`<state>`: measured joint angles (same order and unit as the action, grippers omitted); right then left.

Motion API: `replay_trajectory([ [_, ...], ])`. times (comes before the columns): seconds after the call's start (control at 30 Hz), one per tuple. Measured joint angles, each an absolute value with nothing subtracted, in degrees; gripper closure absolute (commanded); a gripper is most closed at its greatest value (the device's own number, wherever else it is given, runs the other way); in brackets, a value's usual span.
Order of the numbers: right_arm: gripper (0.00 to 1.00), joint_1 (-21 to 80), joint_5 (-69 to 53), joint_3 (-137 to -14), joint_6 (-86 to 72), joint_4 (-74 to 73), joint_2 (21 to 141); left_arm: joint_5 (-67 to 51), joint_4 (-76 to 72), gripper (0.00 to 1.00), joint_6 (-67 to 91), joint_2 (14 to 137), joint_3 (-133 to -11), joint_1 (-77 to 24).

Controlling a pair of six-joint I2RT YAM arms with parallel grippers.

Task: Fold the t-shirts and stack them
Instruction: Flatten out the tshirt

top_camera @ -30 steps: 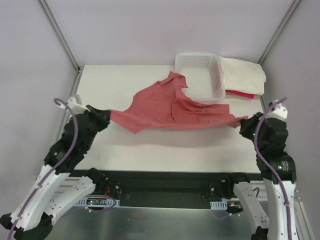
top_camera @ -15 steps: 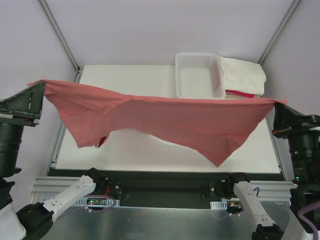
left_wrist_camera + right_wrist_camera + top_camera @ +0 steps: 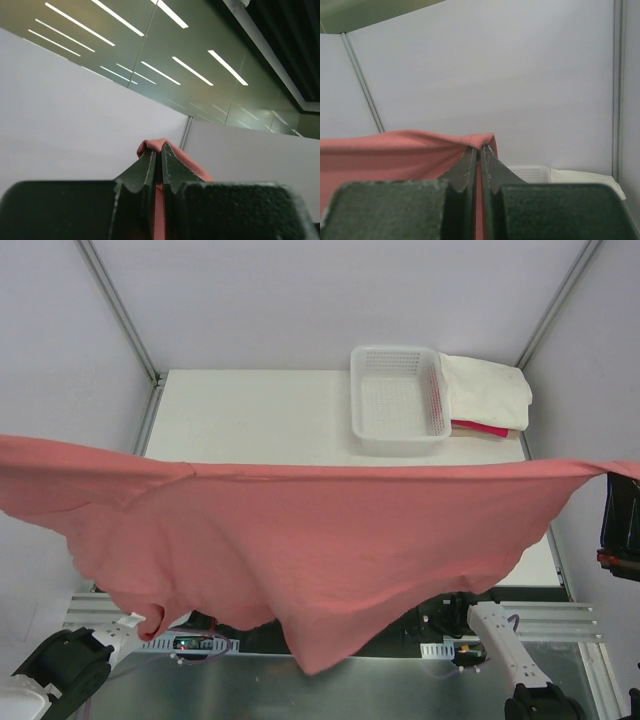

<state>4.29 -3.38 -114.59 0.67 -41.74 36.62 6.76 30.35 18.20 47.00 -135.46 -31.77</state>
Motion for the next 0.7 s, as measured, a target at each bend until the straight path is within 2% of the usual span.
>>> replay_trajectory([
  [0.13,1.00,4.29,-3.77,-115.24,0.97,-40.66,39.75,7.29,28.27,1.00,14.90,50.70,-137.80,-31.77],
  [0.23,0.99,4.29,-3.70,-111.68,1.45,-38.44,43.20,11.20,25.65,1.00,10.96,52.31,-132.05,-31.77],
  [0.4,0.99,4.29,-3.62,-97.17,3.40,-32.16,50.65,24.64,16.08,1.00,1.85,56.84,-112.40,-31.24],
  [0.47,0.99,4.29,-3.22,-89.73,4.36,-29.50,55.11,28.03,12.34,1.00,-0.69,61.49,-103.74,-28.01],
  [0.6,0.99,4.08,-0.89,-77.49,5.67,-25.26,69.14,23.75,8.75,1.00,1.06,75.37,-88.95,-18.70],
  [0.7,0.99,3.68,-0.40,-72.64,5.85,-23.57,78.28,17.98,8.84,1.00,4.16,86.80,-80.88,-12.43],
])
